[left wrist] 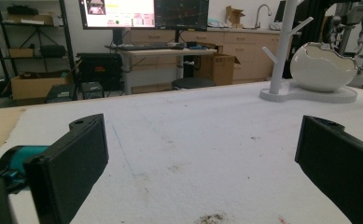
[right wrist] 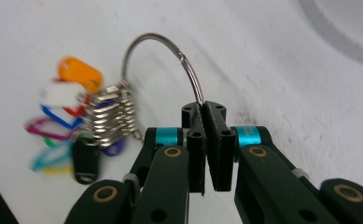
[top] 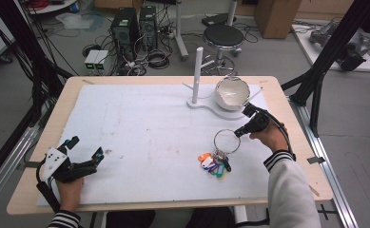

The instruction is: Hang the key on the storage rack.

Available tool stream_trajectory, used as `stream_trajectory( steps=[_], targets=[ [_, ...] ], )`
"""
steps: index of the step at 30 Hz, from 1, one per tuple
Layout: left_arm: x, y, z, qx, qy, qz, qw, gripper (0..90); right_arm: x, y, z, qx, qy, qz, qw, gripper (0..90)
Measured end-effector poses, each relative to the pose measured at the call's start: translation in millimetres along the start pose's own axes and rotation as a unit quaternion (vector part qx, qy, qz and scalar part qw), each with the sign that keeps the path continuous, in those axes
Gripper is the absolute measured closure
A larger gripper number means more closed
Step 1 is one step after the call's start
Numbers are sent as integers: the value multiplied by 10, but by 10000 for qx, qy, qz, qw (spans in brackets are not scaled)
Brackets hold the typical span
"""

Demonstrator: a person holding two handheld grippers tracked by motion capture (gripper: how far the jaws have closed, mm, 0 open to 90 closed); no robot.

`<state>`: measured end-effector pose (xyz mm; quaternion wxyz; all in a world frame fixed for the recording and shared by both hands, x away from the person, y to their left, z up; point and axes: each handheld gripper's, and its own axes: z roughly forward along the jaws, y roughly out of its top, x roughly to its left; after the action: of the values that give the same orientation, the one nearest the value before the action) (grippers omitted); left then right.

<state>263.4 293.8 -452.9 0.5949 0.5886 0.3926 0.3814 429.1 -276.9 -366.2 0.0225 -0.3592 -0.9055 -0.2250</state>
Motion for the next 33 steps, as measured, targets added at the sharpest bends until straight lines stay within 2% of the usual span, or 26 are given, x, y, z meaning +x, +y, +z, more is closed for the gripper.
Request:
stream_trajectory(
  steps=[5, 10, 14, 18, 21, 30, 33],
  targets=[
    [1, 0, 0, 0, 2, 3, 10000, 29, 0, 14, -89, -618, 214, 35, 9979, 884],
    [0, 0, 0, -2, 5, -19, 10000, 30, 1, 22, -160, -1120, 338, 57, 9931, 886],
    [0, 0, 0, -1, 9, -23, 10000, 30, 11, 53, -231, -1577, 362, 84, 9868, 886],
    [0, 0, 0, -4, 6, -20, 10000, 30, 36, 131, -284, -1964, 394, -9, 9797, 886],
    [0, 0, 0, 0, 9, -26, 10000, 29, 67, 216, -292, -2123, 412, -133, 9763, 886],
    [5, 1, 2, 3, 1, -53, 10000, 30, 157, 471, -281, -2371, 373, -363, 9701, 886],
    [4, 0, 2, -2, 4, -52, 10000, 29, 187, 538, -275, -2525, 332, -435, 9660, 886]
  ],
)
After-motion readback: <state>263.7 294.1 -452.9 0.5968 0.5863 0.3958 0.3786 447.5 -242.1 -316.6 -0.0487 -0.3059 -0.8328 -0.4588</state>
